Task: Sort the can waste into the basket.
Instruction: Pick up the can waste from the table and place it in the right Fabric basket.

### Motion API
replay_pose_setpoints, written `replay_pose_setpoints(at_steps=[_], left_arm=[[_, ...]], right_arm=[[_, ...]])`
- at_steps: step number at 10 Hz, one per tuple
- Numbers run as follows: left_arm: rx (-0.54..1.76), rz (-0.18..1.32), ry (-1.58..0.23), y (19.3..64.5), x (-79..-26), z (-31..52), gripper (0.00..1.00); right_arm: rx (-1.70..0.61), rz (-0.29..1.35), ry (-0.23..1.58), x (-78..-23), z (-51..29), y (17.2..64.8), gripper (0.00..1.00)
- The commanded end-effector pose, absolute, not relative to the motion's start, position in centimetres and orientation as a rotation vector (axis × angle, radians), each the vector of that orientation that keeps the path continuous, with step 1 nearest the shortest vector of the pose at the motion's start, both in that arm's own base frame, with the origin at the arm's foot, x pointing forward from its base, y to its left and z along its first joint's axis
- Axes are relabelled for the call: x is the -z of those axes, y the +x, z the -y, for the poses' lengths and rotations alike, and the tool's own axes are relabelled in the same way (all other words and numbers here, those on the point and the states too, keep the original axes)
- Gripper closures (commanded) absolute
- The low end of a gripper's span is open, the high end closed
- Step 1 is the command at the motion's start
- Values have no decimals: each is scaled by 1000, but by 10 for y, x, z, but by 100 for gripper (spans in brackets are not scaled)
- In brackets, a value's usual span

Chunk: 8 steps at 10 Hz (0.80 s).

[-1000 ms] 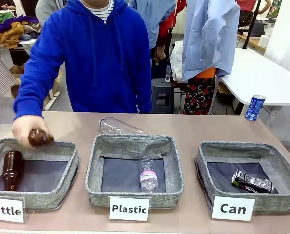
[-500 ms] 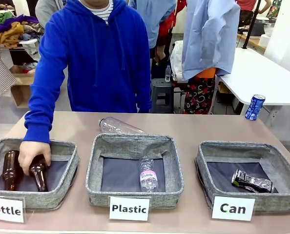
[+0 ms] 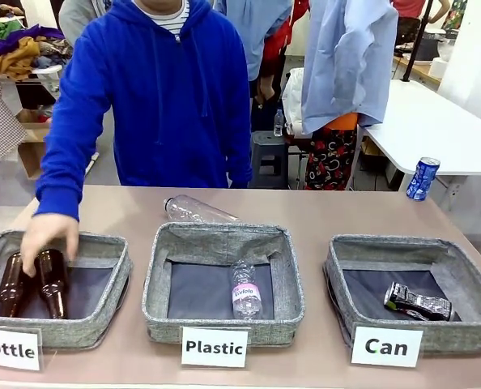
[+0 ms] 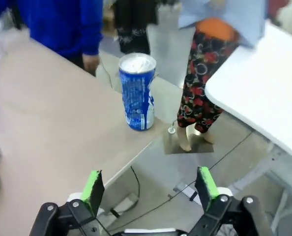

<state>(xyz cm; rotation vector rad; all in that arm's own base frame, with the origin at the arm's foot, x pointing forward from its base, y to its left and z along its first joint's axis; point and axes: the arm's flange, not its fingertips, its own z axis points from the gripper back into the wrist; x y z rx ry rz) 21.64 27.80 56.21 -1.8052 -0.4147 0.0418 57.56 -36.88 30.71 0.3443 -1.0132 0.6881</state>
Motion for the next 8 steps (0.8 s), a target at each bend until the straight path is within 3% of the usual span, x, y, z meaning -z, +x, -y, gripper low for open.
replay_pose_setpoints(at_steps=[1,3,8], left_arm=[[-49,383,-1798,212,-564,-279,0],[-52,359,-1785,218,-562,-274,0],[-51,292,-1749,227,-551,-261,0]], right_arm=[[-884,967,328,-287,371,593,0],[-971,958,298,-269,352,618,0],[-970,1129,356,-250,326,652,0]])
